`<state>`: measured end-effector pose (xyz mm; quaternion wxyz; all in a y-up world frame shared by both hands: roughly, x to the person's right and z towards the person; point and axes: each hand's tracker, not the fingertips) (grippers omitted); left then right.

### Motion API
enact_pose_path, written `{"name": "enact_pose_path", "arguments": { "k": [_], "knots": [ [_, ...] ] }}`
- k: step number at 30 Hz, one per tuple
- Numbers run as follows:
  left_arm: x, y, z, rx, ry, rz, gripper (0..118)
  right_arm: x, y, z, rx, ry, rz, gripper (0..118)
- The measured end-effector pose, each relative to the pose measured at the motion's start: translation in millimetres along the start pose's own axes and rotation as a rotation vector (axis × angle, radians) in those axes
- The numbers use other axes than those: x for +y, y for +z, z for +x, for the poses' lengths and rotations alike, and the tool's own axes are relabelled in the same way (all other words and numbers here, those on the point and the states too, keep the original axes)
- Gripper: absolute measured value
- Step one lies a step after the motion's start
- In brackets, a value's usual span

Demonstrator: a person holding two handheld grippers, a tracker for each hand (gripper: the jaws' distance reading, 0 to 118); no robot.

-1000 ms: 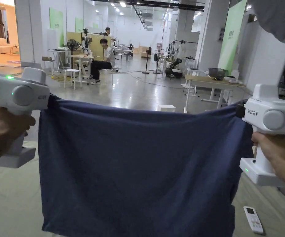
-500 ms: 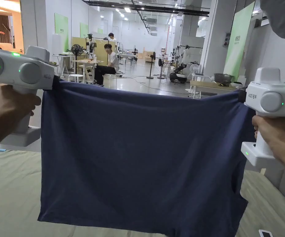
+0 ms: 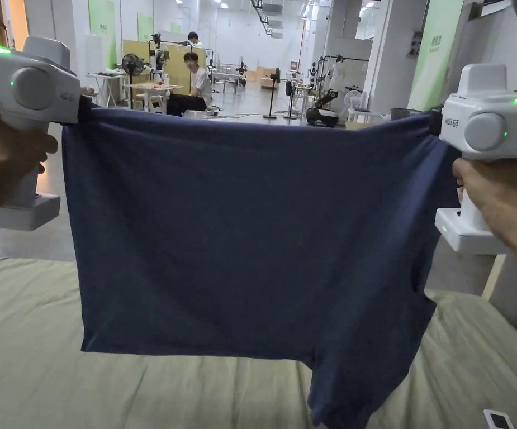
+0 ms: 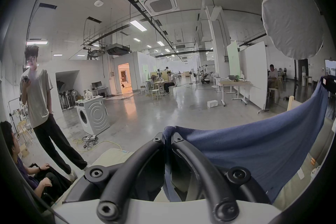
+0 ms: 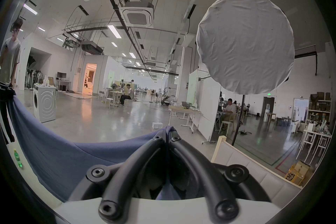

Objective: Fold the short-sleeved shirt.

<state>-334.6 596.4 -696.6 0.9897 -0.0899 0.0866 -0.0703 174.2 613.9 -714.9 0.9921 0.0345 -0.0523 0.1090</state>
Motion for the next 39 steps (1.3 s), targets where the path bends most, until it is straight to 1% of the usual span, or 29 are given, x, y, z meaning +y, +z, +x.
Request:
{"name": "enact_pose_path", "arguments": {
  "k": [2,5,7,10,12,14,15,18,21,24,25,26,28,29,30,31,32,33,34,35,36,37,39],
  "knots": [
    [-9.3,3.9,1.5,0.002,-0.004,0.009,6,-3.6,5.9,-1.7,-0.006,0.023,0.025,2],
    [-24.5,9.9,0.2,-0.01,-0.012,-0.011,6,-10.7,9.5,-1.9,0.01,0.023,0.009,2],
    [-36.6,19.8,-2.1,-0.021,0.03,-0.026,6,-17.5,22.6,-3.3,0.018,0.02,0.003,2],
    [-57.9,40.4,-2.8,-0.028,0.018,-0.031,6,-27.0,49.5,-1.4,0.033,0.033,-0.004,2],
    [-72.7,57.2,-4.4,-0.035,0.013,-0.046,6,-31.4,80.0,-4.3,0.045,0.041,-0.015,2],
    [-87.2,76.2,-7.3,-0.043,0.024,-0.059,6,-39.8,102.0,-0.9,0.06,0.033,-0.031,2],
    [-96.2,87.7,-8.0,-0.042,0.034,-0.055,6,-45.4,113.1,-1.6,0.061,0.048,-0.031,2],
    [-121.0,120.8,-12.9,-0.053,0.015,-0.066,6,-61.1,152.9,3.7,0.075,0.058,-0.049,2],
    [-149.2,157.0,-18.0,-0.073,0.022,-0.091,6,-82.5,191.5,6.0,0.089,0.078,-0.073,2],
    [-181.5,193.6,-18.9,-0.088,0.023,-0.094,6,-105.9,233.1,8.1,0.11,0.069,-0.101,2],
    [-192.3,204.6,-18.1,-0.084,0.031,-0.091,6,-114.0,244.8,8.1,0.112,0.075,-0.102,2],
    [-203.2,216.5,-18.7,-0.103,0.014,-0.104,6,-123.1,257.3,7.4,0.127,0.096,-0.123,2],
    [-229.3,240.6,-18.6,-0.11,0.032,-0.124,6,-144.3,289.5,6.8,0.141,0.105,-0.136,2],
    [-242.3,252.1,-19.1,-0.112,0.045,-0.133,6,-153.7,301.4,6.6,0.164,0.109,-0.159,2],
    [-257.2,261.5,-18.5,-0.11,0.064,-0.152,6,-164.9,317.6,6.1,0.163,0.101,-0.166,2],
    [-270.4,270.4,-18.5,-0.128,0.041,-0.18,6,-173.8,332.6,5.0,0.168,0.096,-0.183,2],
    [-285.6,280.5,-16.3,-0.109,0.061,-0.19,6,-185.7,346.1,3.7,0.181,0.095,-0.206,2],
    [-301.5,290.9,-15.1,-0.128,0.048,-0.208,6,-197.8,360.5,2.4,0.184,0.092,-0.218,2],
    [-317.4,302.4,-14.3,-0.128,0.043,-0.222,6,-210.8,375.6,2.3,0.191,0.052,-0.249,2],
    [-330.7,310.2,-13.0,-0.121,0.066,-0.242,6,-220.1,389.0,1.0,0.185,0.049,-0.261,2],
    [-346.3,321.3,-13.0,-0.15,0.065,-0.263,6,-232.7,403.8,-0.9,0.189,0.056,-0.278,2],
    [-358.9,330.4,-12.1,-0.129,0.082,-0.279,6,-243.3,415.8,-2.3,0.187,0.054,-0.289,2],
    [-386.9,350.4,-10.0,-0.133,0.079,-0.319,6,-264.9,443.5,-4.7,0.182,0.048,-0.347,2]
  ]
}}
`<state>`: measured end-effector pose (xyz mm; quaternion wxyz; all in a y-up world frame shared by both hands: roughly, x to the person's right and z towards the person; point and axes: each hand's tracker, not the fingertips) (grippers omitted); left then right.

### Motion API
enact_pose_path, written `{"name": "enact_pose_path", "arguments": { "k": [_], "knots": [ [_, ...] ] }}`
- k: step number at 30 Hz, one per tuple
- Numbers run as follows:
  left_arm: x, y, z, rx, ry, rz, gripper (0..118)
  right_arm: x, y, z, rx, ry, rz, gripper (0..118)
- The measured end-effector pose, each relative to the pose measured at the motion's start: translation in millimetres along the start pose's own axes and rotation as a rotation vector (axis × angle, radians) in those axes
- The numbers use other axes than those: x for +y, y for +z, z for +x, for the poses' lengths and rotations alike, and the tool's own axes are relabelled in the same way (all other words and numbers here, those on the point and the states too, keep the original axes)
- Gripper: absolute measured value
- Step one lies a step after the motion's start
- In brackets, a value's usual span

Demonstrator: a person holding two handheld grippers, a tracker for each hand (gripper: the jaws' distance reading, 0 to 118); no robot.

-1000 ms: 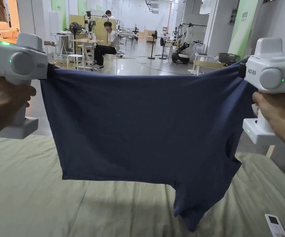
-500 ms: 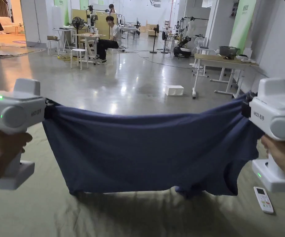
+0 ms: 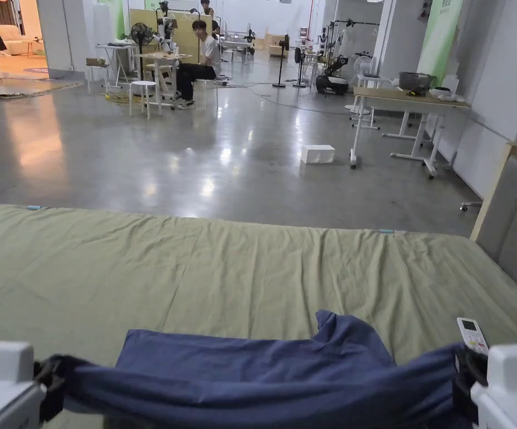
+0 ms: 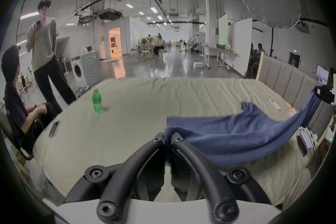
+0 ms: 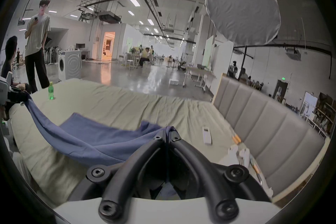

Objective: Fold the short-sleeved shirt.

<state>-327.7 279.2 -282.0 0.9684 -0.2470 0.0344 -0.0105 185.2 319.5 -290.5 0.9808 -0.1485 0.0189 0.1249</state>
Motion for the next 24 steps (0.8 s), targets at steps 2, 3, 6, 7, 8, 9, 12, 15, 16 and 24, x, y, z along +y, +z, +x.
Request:
{"name": "enact_pose_path", "arguments": {
  "k": [2,3,6,7,8,9,12,15,16,24],
  "knots": [
    [-25.4,13.0,3.5,0.009,0.003,-0.031,6,-27.2,15.7,-5.9,0.004,-0.03,-0.051,2],
    [-39.8,18.9,5.3,0.014,-0.003,-0.059,6,-38.7,22.1,-8.2,0.008,-0.015,-0.054,2],
    [-71.3,31.1,9.2,0.012,-0.003,-0.125,6,-75.9,39.1,-18.0,0.002,-0.011,-0.166,2],
    [-80.3,33.7,10.1,0.02,-0.002,-0.15,6,-85.5,43.0,-20.1,0.021,-0.006,-0.203,2],
    [-89.1,36.4,11.5,0.027,0.004,-0.168,6,-94.9,47.2,-20.5,0.039,-0.003,-0.231,2],
    [-97.7,35.2,9.7,0.016,0.006,-0.175,6,-105.5,49.4,-25.2,0.039,0.008,-0.259,2],
    [-112.6,28.2,10.7,0.005,-0.014,-0.255,6,-135.2,44.5,-29.5,0.065,0.018,-0.354,2],
    [-122.0,13.9,7.3,0.005,-0.024,-0.317,6,-159.9,35.0,-33.5,0.062,0.054,-0.452,2],
    [-124.2,10.2,6.9,0.013,-0.035,-0.333,6,-166.9,31.1,-30.9,0.056,0.053,-0.482,2],
    [-150.5,-19.2,-4.2,-0.005,-0.075,-0.453,6,-184.8,13.7,-36.2,0.045,0.129,-0.591,2]
  ]
}}
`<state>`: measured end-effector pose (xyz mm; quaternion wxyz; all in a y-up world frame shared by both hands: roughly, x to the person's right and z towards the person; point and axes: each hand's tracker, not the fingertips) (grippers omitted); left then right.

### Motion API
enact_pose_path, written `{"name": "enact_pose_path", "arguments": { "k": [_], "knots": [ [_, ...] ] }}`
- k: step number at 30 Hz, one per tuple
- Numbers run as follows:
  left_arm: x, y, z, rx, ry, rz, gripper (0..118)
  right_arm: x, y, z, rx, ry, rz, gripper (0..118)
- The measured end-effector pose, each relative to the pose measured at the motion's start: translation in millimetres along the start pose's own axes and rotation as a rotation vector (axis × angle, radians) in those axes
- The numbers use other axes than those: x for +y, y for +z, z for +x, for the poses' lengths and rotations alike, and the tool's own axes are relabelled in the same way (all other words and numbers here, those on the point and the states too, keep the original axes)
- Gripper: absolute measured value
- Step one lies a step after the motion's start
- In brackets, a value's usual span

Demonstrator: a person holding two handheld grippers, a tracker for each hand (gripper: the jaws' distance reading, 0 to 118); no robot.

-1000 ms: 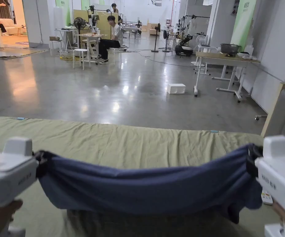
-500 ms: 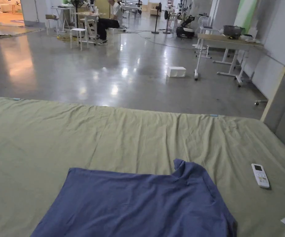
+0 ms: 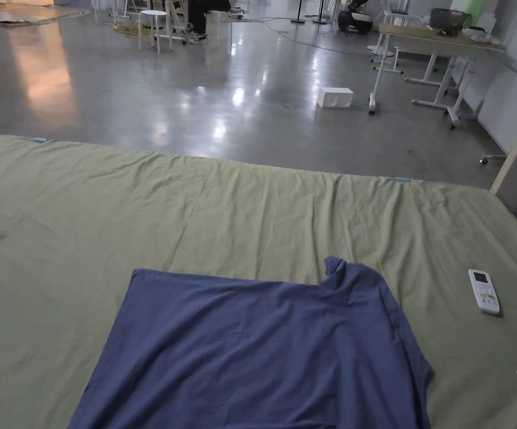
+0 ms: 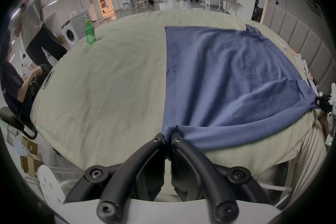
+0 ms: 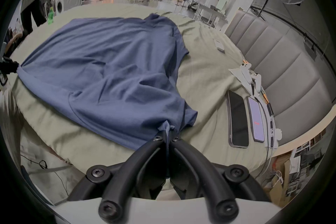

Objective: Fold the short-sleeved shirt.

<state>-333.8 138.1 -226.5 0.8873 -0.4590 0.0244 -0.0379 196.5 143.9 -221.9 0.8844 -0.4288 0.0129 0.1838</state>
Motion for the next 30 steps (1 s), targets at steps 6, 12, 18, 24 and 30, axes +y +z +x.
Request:
{"name": "enact_pose_path", "arguments": {
  "k": [6,12,18,24,30],
  "knots": [
    [-18.9,-21.7,0.5,0.008,-0.048,-0.032,6,-11.6,-21.3,-11.0,-0.015,0.054,-0.058,6],
    [-11.5,-6.1,-2.8,0.041,0.006,-0.024,34,-8.9,-8.3,-9.3,-0.089,0.025,-0.002,64],
    [20.7,36.9,2.5,-0.1,0.158,0.274,77,35.3,47.6,-8.0,-0.038,-0.173,0.296,104],
    [76.2,77.7,48.3,-0.057,0.111,0.592,75,81.2,59.5,-31.8,-0.032,-0.266,0.61,71],
    [96.3,103.6,84.7,0.066,0.012,0.77,11,105.9,70.6,-51.8,-0.087,-0.249,0.763,2]
  ]
}}
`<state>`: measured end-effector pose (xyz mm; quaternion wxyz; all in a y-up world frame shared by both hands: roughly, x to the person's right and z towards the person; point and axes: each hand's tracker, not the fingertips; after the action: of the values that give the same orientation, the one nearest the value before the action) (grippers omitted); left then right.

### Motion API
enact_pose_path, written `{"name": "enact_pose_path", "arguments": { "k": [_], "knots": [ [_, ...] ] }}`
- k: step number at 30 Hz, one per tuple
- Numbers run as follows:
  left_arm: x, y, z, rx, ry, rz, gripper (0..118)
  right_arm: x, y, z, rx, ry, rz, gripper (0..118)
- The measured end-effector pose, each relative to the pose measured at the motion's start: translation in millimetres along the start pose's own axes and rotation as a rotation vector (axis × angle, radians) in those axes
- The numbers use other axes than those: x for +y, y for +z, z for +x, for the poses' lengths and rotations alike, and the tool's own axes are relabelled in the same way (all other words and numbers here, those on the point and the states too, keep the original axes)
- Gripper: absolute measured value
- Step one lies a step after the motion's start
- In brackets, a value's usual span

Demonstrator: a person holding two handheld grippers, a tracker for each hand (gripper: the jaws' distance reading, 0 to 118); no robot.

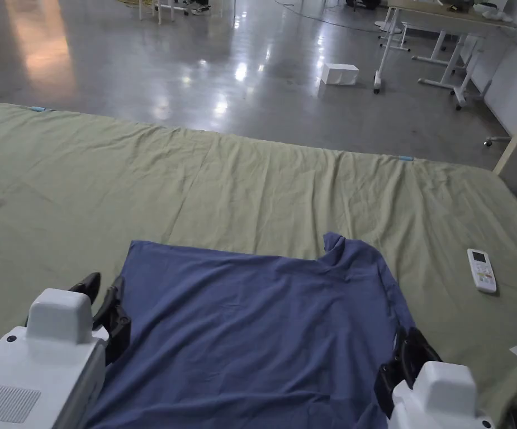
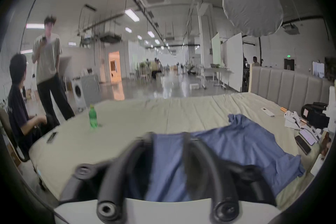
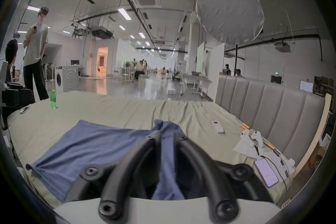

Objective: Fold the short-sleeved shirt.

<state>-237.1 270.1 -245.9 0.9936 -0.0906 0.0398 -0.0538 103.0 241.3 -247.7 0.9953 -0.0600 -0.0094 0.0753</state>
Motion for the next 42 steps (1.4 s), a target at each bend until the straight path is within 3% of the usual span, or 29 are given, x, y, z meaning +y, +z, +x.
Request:
{"name": "enact_pose_path", "arguments": {
  "k": [1,3,8,14,21,22,26,27,32,42],
  "knots": [
    [1.3,1.6,3.4,0.003,-0.004,-0.002,10,0.8,0.5,-1.9,0.005,-0.018,0.0,1],
    [1.2,3.3,5.6,-0.012,0.0,-0.006,0,8.0,4.4,-6.0,-0.005,0.04,0.075,0],
    [-11.0,5.6,6.5,-0.011,-0.017,-0.061,0,8.0,8.2,-7.9,-0.014,0.022,0.086,0],
    [-43.2,6.3,-30.0,-0.037,-0.006,-0.359,0,-1.0,0.9,-4.6,0.0,0.026,0.022,0],
    [-103.3,14.3,-94.1,-0.007,0.167,-0.7,0,-22.3,-6.1,-4.3,0.011,0.017,-0.082,0],
    [-109.3,15.6,-100.1,-0.005,0.191,-0.734,3,-24.2,-6.0,-4.5,0.016,0.017,-0.09,0],
    [-126.0,17.7,-115.4,0.009,0.287,-0.812,60,-31.9,-6.8,-7.8,0.026,0.019,-0.123,0],
    [-126.0,17.9,-114.7,0.011,0.297,-0.815,65,-33.0,-7.4,-8.5,0.029,0.018,-0.131,0],
    [-131.9,2.7,-104.9,-0.001,0.298,-0.842,65,-36.7,-8.1,-9.9,0.036,0.024,-0.149,0],
    [-160.2,-49.3,-94.7,0.031,0.176,-0.94,65,-47.1,-6.1,-2.8,0.022,0.014,-0.187,0]
  ]
}}
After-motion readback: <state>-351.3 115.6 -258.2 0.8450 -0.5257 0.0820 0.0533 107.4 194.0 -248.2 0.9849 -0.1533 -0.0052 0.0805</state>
